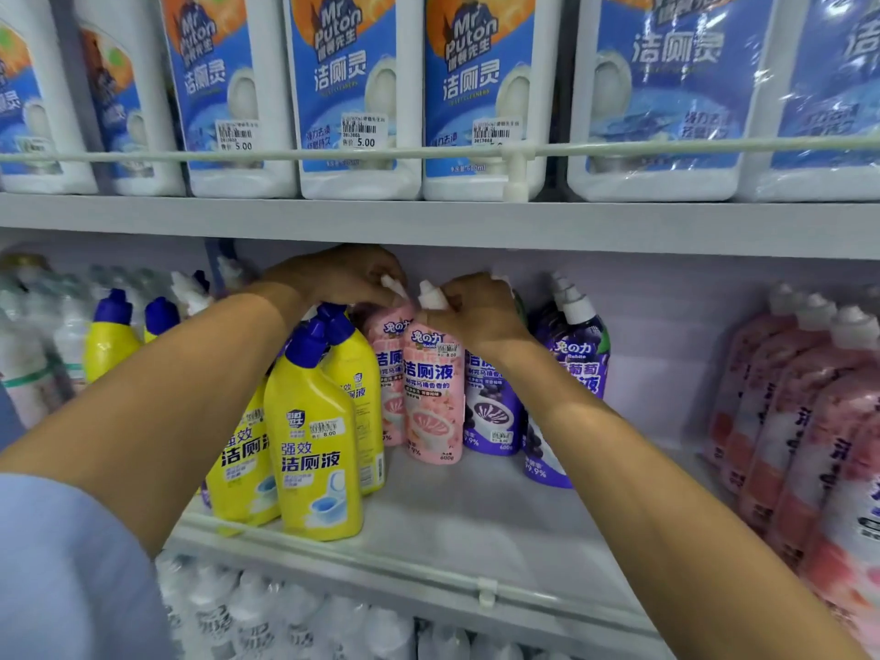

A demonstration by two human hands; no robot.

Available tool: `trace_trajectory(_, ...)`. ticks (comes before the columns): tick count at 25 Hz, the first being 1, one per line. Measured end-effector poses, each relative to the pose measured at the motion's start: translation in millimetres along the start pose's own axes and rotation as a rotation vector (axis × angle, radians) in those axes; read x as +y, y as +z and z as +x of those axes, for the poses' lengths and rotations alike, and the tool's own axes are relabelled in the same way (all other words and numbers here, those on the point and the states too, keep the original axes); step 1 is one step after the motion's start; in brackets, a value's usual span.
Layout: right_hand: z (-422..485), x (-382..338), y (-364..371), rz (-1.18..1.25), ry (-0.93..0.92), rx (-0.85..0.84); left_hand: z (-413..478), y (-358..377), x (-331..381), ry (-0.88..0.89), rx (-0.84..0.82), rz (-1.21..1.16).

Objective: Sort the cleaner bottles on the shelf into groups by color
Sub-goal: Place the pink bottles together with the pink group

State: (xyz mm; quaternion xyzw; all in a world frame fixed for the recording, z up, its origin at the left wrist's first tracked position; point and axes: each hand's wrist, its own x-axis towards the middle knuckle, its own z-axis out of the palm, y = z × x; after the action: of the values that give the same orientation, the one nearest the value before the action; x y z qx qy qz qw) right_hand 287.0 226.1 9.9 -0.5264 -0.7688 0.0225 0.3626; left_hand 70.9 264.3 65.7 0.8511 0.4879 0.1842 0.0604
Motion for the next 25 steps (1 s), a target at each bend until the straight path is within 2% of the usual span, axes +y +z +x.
trace_trajectory(3, -12, 2, 4, -0.003, 0.007, -0.032, 1, 3, -5, 0.012, 0.036, 0.012)
trace_trajectory(10, -27, 6, -26, -0.096, 0.078, -0.125, -9, 0, 9, 0.104, -0.093, -0.148)
trace_trajectory(14, -44, 13, -41, -0.211, 0.069, -0.111, -12, 0, 12, 0.169, -0.065, -0.133)
trace_trajectory(20, -63, 16, -42, -0.109, 0.067, -0.032, -24, 6, 40, 0.251, -0.09, -0.126)
trace_trajectory(25, -77, 19, -63, -0.137, 0.072, -0.048, -33, 8, 52, 0.237, -0.069, -0.196)
